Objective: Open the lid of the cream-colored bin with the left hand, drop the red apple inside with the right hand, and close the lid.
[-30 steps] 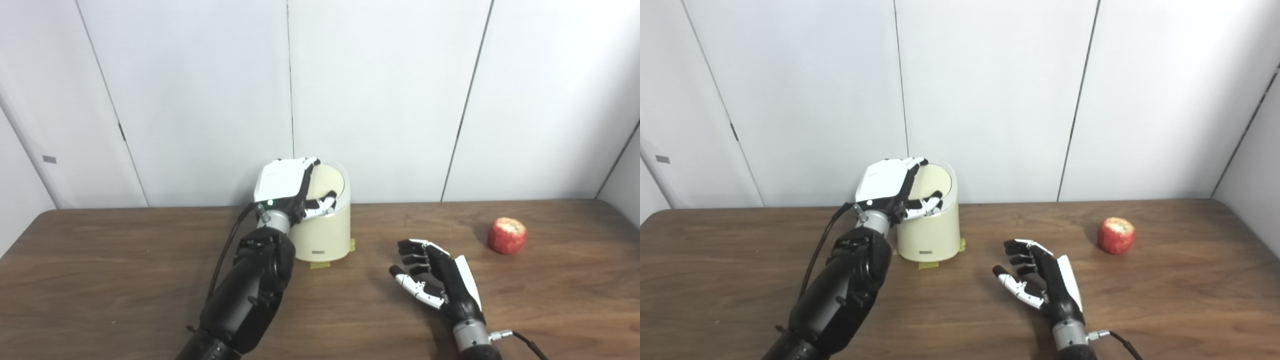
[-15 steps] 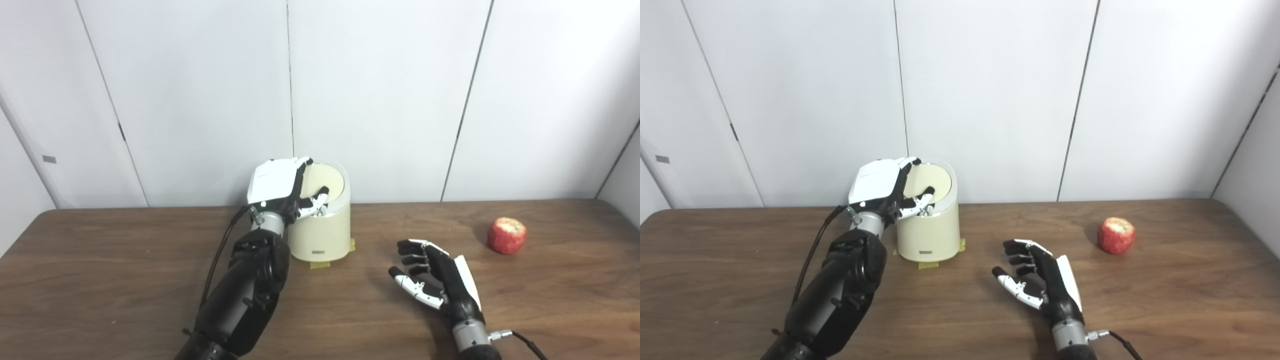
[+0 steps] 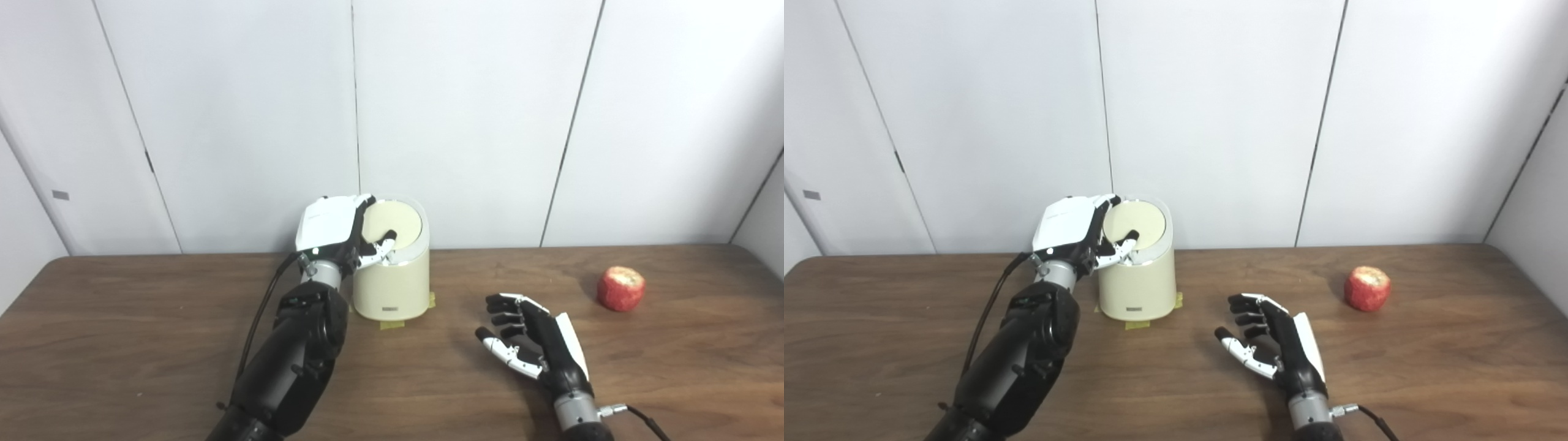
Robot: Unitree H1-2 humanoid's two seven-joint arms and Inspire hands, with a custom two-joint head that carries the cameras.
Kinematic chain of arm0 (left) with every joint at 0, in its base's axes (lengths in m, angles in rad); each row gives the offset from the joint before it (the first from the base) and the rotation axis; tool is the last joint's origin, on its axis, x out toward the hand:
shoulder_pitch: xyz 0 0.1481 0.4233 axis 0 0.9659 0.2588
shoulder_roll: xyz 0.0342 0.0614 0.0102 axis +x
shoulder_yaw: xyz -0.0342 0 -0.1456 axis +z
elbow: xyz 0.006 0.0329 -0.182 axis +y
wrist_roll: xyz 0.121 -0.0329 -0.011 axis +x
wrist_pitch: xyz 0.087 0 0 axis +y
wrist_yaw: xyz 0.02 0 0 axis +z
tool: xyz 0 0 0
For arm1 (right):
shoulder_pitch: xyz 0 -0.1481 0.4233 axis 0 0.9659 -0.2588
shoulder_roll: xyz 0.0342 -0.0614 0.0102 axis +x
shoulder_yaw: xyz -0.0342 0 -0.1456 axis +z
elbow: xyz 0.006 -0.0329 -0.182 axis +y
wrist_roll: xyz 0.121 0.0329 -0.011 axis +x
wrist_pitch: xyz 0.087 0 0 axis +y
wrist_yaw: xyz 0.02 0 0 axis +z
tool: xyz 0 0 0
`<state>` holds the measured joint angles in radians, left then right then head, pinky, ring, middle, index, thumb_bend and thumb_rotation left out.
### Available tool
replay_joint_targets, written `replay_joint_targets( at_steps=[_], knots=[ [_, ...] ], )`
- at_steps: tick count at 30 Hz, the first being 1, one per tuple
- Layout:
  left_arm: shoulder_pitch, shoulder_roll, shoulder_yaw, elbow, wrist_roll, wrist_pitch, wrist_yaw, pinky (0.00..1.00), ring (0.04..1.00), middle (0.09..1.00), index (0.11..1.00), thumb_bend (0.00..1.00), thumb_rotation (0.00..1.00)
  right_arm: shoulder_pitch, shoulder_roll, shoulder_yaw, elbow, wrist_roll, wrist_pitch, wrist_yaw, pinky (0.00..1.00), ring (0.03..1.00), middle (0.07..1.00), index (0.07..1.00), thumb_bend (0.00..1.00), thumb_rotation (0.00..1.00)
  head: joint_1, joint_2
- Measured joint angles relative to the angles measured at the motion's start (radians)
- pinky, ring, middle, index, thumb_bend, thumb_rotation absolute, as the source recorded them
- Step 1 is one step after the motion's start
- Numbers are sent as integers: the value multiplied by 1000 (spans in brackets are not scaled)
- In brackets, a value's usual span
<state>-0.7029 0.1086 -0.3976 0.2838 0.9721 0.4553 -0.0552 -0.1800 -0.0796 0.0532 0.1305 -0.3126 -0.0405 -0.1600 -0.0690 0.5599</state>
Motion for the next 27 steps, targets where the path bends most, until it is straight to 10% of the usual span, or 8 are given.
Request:
replay_joint_targets(
  at_steps=[12, 18, 23, 27],
  knots=[
    [-15, 11, -29, 17, 7, -6, 22, 966, 881, 871, 874, 899, 159, 0, 1, -2, 1, 10, 5, 3, 579, 657, 684, 667, 288, 253, -2, -2],
    [-24, 16, -34, 22, 12, -5, 26, 947, 879, 870, 876, 908, 151, 0, 3, -3, 2, 14, 5, 3, 578, 656, 682, 667, 284, 246, -3, 0],
    [-15, 15, -21, 32, -1, 1, 19, 980, 892, 885, 886, 607, 902, 0, 2, 1, 0, 7, 5, 2, 569, 649, 678, 666, 286, 238, -3, 2],
    [-6, -9, 46, 26, -66, 2, 15, 999, 887, 885, 889, 674, 994, 0, 1, 1, 1, 8, 5, 2, 567, 648, 676, 665, 289, 259, -3, 0]
  ],
)
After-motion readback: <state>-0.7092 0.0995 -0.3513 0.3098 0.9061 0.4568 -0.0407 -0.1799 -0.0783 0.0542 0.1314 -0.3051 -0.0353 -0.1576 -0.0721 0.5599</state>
